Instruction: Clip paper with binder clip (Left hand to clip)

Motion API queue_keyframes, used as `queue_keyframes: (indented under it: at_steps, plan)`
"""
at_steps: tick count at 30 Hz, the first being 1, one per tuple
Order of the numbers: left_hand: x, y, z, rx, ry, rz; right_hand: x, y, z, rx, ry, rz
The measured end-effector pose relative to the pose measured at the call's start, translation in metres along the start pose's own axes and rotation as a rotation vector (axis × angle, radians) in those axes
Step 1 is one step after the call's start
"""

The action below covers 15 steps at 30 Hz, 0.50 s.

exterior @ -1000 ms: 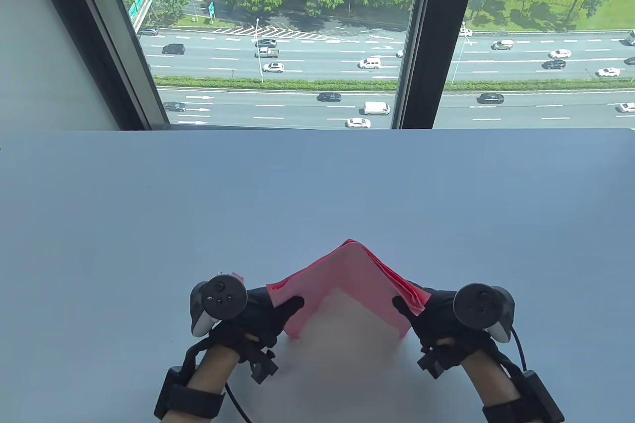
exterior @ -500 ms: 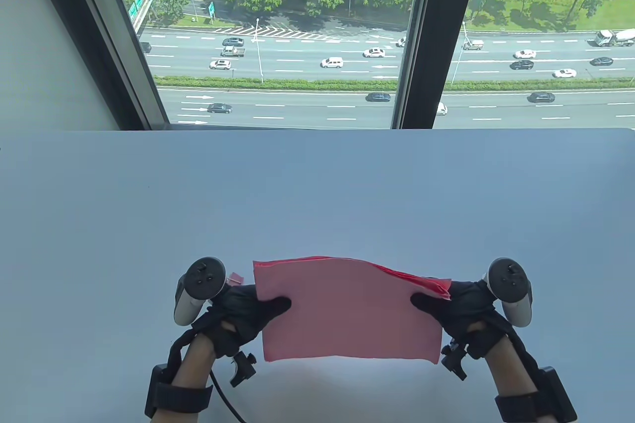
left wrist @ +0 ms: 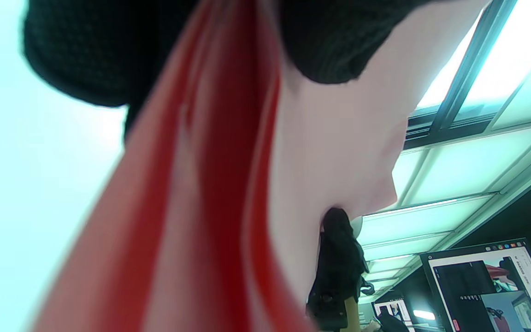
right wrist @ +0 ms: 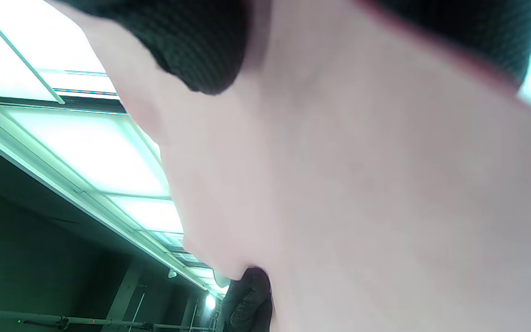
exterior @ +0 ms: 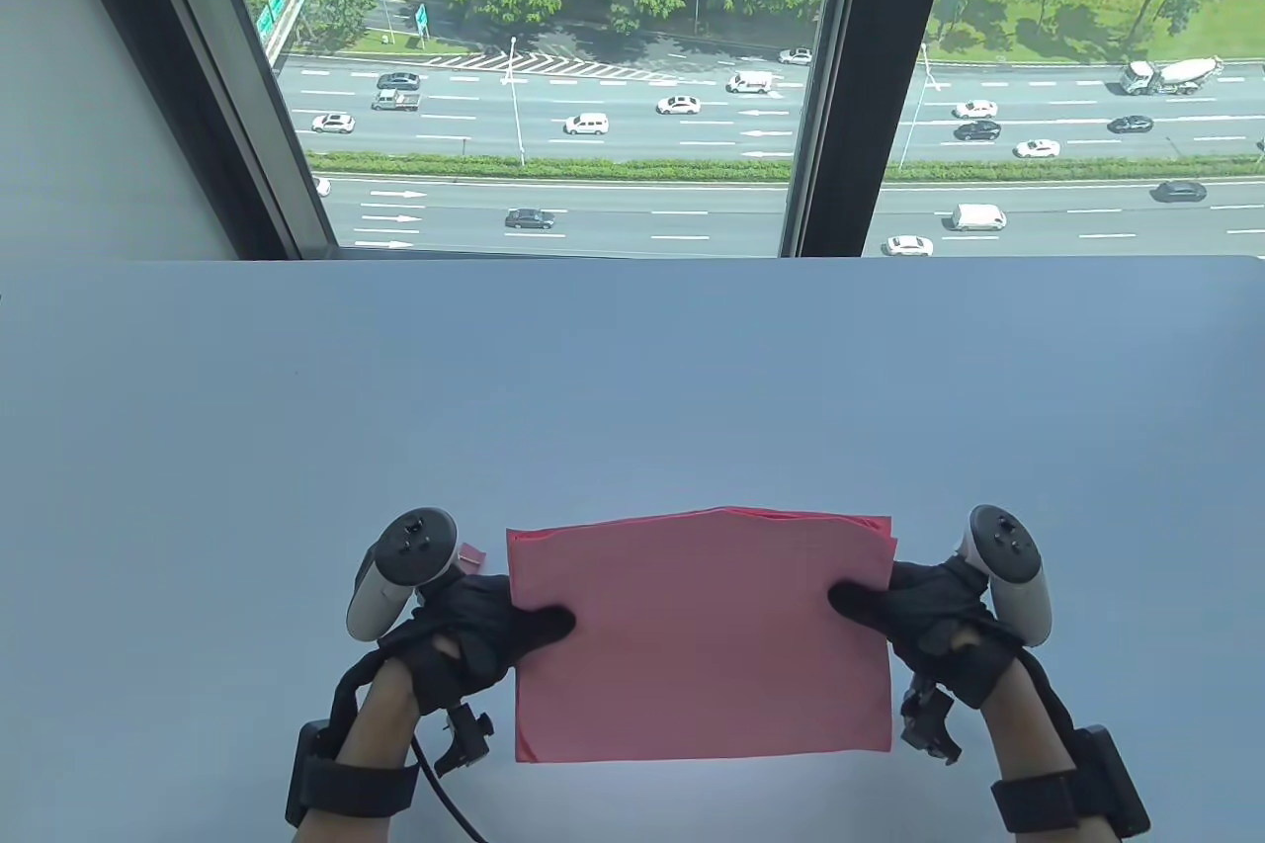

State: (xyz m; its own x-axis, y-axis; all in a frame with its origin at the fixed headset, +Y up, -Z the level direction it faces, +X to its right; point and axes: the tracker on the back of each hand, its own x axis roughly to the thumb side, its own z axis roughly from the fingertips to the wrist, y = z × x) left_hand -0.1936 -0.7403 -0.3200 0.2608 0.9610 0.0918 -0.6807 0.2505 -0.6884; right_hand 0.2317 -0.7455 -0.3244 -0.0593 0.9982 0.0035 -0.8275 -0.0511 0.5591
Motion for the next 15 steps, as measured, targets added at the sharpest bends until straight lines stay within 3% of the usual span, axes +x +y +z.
queue_keyframes:
  at_steps: [3,10,15]
  plan:
    - [0.001,0.001,0.0,0.017,-0.01,0.006,0.0,-0.001,0.0,-0.035,0.001,0.01]
    - [-0.003,0.006,0.002,0.133,-0.054,0.057,0.004,-0.016,0.01,-0.259,-0.012,0.152]
    - [-0.002,0.01,0.004,0.227,-0.098,0.077,0.0,-0.019,0.012,-0.325,0.018,0.154]
